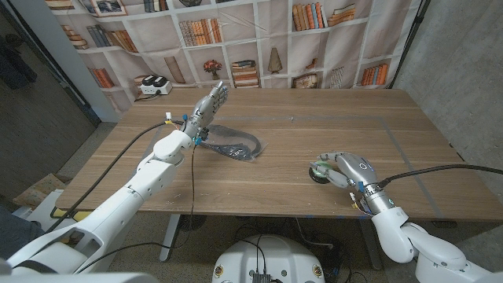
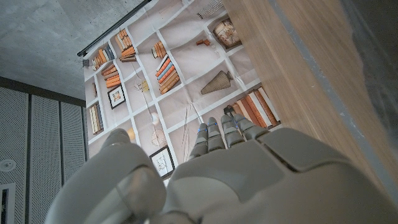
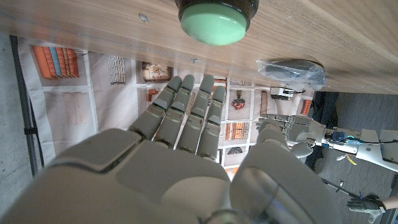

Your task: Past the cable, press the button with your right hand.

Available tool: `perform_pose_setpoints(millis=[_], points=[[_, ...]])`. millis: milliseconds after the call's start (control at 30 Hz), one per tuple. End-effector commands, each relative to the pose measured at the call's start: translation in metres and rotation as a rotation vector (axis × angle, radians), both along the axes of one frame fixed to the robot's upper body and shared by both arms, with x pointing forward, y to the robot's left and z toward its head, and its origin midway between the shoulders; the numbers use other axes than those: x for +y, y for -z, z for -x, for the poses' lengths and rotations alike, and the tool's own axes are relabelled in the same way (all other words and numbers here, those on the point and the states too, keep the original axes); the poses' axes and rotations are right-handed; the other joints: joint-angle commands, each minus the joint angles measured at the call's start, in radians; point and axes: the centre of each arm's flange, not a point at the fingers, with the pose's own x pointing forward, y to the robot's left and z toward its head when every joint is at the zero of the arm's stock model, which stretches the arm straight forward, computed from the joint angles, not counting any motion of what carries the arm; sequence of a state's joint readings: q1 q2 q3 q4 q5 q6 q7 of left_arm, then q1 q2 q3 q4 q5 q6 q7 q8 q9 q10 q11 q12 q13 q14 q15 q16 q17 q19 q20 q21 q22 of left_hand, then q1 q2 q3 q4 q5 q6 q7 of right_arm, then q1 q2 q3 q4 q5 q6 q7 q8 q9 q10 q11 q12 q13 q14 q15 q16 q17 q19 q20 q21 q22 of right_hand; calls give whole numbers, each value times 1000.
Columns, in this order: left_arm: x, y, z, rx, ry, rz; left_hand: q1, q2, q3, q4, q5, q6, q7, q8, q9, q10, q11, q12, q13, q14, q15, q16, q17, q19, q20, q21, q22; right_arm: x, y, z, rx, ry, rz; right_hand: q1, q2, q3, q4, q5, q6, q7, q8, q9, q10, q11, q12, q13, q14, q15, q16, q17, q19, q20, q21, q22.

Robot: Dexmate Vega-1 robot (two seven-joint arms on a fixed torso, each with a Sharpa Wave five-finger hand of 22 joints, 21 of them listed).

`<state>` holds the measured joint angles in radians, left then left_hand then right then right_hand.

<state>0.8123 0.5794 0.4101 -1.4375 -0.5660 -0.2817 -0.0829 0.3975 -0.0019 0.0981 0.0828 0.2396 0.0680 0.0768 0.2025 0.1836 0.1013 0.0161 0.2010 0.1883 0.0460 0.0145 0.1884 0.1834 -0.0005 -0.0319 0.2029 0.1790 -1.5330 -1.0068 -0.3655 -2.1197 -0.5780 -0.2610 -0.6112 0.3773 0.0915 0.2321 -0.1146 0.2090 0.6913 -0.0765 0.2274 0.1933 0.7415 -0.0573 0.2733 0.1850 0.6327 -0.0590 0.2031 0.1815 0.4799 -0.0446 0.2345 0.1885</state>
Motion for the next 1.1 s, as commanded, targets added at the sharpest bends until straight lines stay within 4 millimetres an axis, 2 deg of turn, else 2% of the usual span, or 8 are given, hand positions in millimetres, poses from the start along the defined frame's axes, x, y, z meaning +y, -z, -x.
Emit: perform_pose_setpoints(millis=[33, 433, 1100], points=[[-1, -2, 2, -7, 6, -5, 1, 5, -5, 0, -3, 1, -2, -5, 4, -1, -3, 1, 2, -4, 0, 1, 2, -7, -7, 1, 6, -1, -9, 4, -43, -6, -36, 3, 7, 6, -3, -5, 3, 1, -1, 1, -2, 5, -1, 4, 8, -77, -3, 1, 7, -80, -6, 3], [-3, -1, 3, 0, 8, -5, 2, 6, -7, 0, -4, 3, -3, -4, 4, -2, -2, 1, 2, -4, 1, 1, 2, -7, -7, 2, 6, -10, -23, -1, -45, -54, -134, 3, 8, 7, -3, -6, 2, 1, -3, 2, -1, 6, -3, 4, 8, -77, -5, 1, 7, -79, -7, 3], [-3, -6, 1, 2, 6, -7, 3, 7, -10, 0, -5, 1, -4, -5, 4, -4, -3, 0, 2, -4, 0, 1, 2, -7, -7, 2, 6, -30, -33, -29, -38, -112, -384, 0, 8, 8, -3, -9, -11, 4, -12, 2, -8, 13, -10, 4, -3, -70, -10, 1, 5, -73, -10, 3]])
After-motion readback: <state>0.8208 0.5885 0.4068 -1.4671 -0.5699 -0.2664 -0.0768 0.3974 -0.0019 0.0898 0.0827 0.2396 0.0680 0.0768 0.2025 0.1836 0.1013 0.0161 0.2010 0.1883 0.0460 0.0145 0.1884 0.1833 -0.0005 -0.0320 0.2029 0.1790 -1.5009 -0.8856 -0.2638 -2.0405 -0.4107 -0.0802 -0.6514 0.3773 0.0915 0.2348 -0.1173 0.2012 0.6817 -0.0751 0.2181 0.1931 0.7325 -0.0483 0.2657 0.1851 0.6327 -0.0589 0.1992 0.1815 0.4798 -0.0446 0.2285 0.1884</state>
